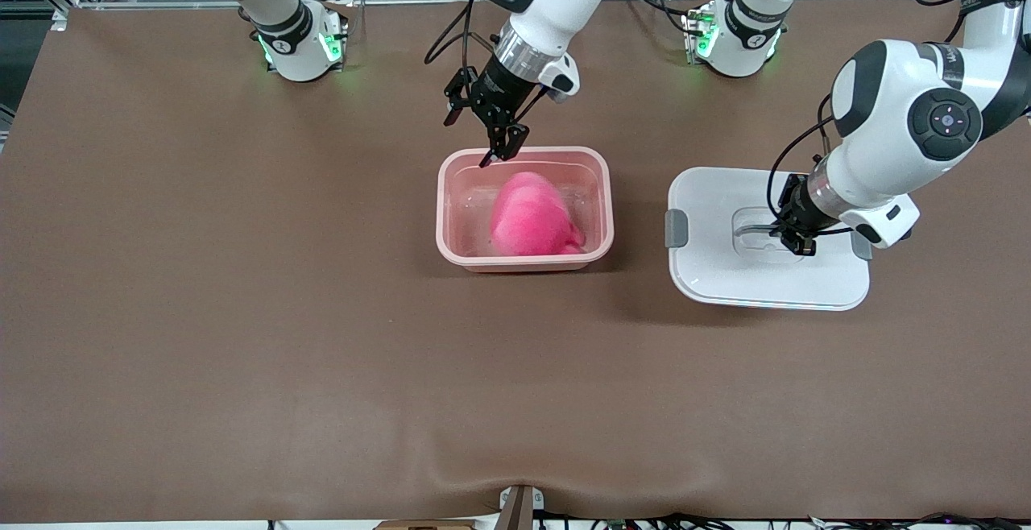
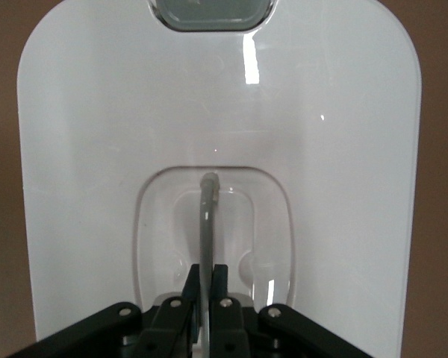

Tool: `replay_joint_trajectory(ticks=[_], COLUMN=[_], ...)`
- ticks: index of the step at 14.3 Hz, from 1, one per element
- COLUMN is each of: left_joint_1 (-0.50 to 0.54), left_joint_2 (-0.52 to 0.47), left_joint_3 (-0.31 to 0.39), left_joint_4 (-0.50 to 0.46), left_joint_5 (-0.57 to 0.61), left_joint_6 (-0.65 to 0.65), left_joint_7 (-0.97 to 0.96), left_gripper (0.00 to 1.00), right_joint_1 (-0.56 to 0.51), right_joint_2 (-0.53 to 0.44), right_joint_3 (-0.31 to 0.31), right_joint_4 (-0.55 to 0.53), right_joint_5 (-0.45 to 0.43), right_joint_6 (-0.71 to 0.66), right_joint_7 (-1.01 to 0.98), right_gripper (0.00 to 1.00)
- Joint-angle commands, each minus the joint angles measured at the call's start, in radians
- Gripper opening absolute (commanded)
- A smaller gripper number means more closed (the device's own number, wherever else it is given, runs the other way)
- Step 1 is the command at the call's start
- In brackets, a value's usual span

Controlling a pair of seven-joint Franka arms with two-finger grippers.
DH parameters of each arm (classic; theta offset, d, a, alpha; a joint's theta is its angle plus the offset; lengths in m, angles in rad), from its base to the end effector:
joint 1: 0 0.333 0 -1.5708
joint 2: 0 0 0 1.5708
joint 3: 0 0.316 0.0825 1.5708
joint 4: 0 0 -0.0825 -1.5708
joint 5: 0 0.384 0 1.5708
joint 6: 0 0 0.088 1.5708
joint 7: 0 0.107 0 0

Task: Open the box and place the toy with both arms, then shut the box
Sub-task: 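Withdraw the right gripper from the tub toward its side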

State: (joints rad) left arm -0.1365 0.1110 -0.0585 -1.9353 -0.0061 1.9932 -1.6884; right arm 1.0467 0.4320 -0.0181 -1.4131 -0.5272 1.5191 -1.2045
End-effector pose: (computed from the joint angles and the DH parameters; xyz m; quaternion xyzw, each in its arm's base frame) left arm 0.5675 -0.1116 0.4241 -0.7327 -0.6800 0.0204 0.0179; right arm 0.3830 0.5310 0.4463 0.3914 0.8679 -0.1790 0.2479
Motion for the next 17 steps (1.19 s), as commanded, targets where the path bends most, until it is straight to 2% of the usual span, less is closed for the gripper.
replay_joint_trajectory(ticks=[1,4,8,12,17], left_joint_1=[0.009,0.009,0.0,-0.002,-0.003], left_joint_2=[-0.031,-0.031,-0.039,-0.037,-0.036], left_joint_3=[-0.004,-0.004,-0.006,-0.052,-0.116], left_joint_4=[-0.024,-0.022,-0.016,-0.002,0.019], left_joint_5=[-0.003,-0.003,-0.037,-0.046,-0.046], left_joint_6=[0.012,0.012,0.009,0.006,0.002], left_joint_7=[0.021,0.019,0.013,-0.037,-0.132], left_gripper=[0.0,0.0,0.0,0.0,0.0], right_joint_1=[-0.008,-0.025,-0.134,-0.345,-0.607], right_joint_2=[-0.009,-0.012,-0.021,-0.018,-0.013], right_joint_3=[0.006,0.006,0.006,0.006,0.004], right_joint_4=[0.011,0.011,0.011,0.01,0.002], right_joint_5=[-0.017,-0.017,0.021,0.091,0.093], right_joint_6=[-0.008,-0.008,0.006,0.05,0.113], right_joint_7=[-0.006,-0.006,0.009,0.126,0.368], right_gripper=[1.0,1.0,1.0,1.0,1.0])
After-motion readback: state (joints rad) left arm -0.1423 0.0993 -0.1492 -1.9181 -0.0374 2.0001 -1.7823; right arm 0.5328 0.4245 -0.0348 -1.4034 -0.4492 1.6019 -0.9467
